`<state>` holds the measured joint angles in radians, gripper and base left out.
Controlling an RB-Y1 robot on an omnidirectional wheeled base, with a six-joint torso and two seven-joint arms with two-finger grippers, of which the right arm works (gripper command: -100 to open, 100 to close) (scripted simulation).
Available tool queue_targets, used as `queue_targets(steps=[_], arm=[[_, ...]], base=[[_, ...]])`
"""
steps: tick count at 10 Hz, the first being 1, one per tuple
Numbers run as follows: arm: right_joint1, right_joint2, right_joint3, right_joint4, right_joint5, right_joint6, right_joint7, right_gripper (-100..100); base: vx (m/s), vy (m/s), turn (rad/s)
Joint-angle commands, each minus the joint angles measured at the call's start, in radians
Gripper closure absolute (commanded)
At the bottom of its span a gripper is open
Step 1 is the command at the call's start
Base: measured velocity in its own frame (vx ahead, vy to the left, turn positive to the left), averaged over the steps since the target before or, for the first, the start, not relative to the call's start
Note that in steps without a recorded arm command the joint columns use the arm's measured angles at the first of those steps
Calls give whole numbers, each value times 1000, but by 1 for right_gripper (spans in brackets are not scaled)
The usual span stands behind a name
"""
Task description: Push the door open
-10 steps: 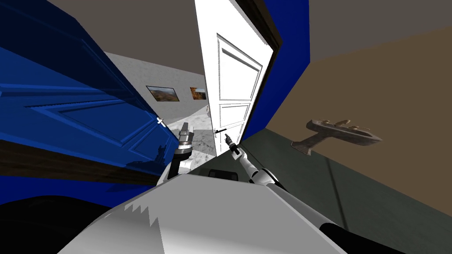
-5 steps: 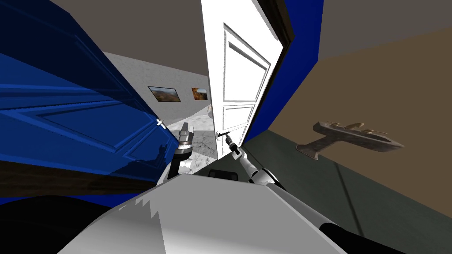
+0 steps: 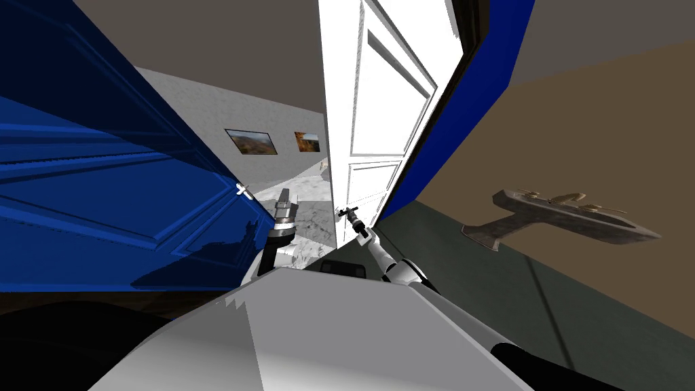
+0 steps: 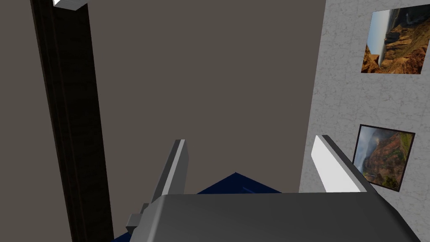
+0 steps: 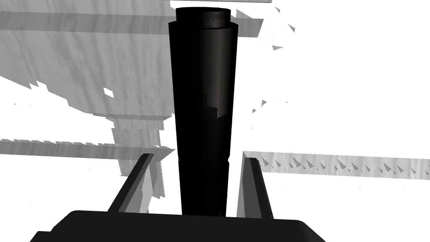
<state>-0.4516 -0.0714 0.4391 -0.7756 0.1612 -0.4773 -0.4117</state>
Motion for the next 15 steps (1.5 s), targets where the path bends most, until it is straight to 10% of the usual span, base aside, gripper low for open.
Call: queue_targets(steps=[1, 15], arm=[[0, 0, 0, 0, 0, 0, 0, 100], [-3, -19, -111, 16, -28, 11, 60, 100]], base=[[-19, -19, 13], [82, 109, -30]])
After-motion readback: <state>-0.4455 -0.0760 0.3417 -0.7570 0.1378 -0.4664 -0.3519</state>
